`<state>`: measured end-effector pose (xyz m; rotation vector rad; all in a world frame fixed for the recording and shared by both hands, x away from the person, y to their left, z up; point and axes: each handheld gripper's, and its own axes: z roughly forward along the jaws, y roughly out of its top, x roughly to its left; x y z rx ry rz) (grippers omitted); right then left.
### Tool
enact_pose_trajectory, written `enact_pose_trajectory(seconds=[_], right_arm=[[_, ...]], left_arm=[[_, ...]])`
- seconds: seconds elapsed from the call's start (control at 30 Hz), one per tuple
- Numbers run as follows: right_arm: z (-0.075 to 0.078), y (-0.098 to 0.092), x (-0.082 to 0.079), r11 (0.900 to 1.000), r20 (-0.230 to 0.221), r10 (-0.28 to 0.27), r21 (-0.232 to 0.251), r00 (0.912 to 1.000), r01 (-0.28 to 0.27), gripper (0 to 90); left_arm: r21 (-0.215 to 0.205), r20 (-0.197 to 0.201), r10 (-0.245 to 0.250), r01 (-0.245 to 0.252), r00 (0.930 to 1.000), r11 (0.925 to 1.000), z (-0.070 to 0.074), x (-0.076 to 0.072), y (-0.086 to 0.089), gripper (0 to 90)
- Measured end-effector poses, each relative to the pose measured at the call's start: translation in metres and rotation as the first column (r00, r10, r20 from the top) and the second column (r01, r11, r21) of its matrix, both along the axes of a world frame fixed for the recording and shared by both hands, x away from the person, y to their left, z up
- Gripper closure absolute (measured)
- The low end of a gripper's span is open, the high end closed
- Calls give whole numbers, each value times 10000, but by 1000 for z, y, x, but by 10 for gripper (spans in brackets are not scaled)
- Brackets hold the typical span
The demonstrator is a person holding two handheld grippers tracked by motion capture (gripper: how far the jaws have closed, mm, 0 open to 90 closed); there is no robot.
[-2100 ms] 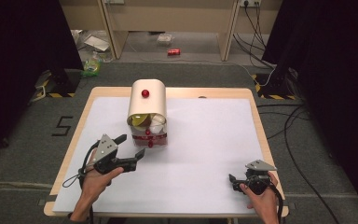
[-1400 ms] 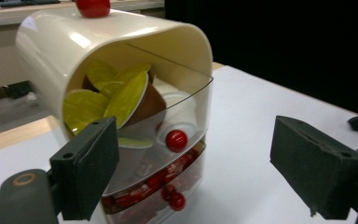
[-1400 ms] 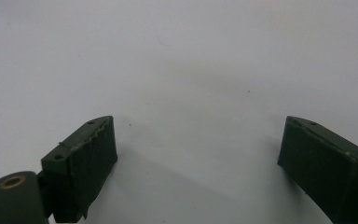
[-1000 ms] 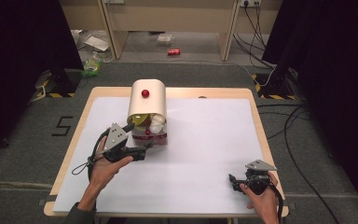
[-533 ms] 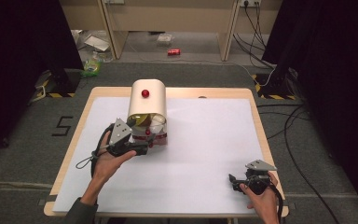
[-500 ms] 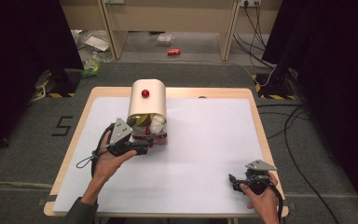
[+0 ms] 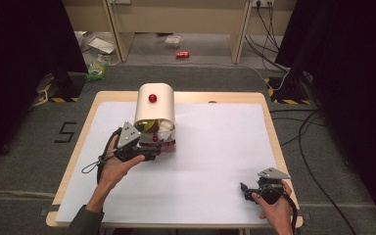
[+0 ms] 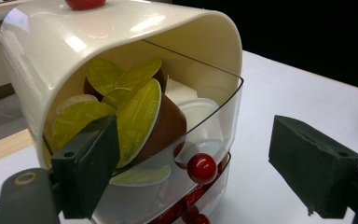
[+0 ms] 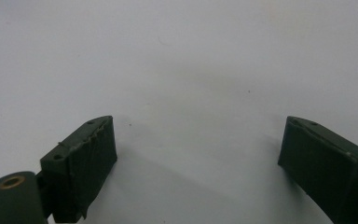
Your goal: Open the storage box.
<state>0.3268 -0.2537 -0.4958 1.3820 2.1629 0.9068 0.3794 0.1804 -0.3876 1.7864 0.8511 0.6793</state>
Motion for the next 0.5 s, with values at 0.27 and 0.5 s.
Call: enact_pose_trajectory(seconds=[0.27, 0.5], right_arm=[[0, 0, 0, 10000, 17, -12, -9, 10000, 12, 110], [0, 0, 0, 10000, 12, -5, -8, 10000, 5, 110]], left_arm=[[126, -231, 71, -68, 9997, 9999, 2, -3, -1, 173], [203, -374, -13, 21, 9993, 9998, 3, -11, -1, 173]])
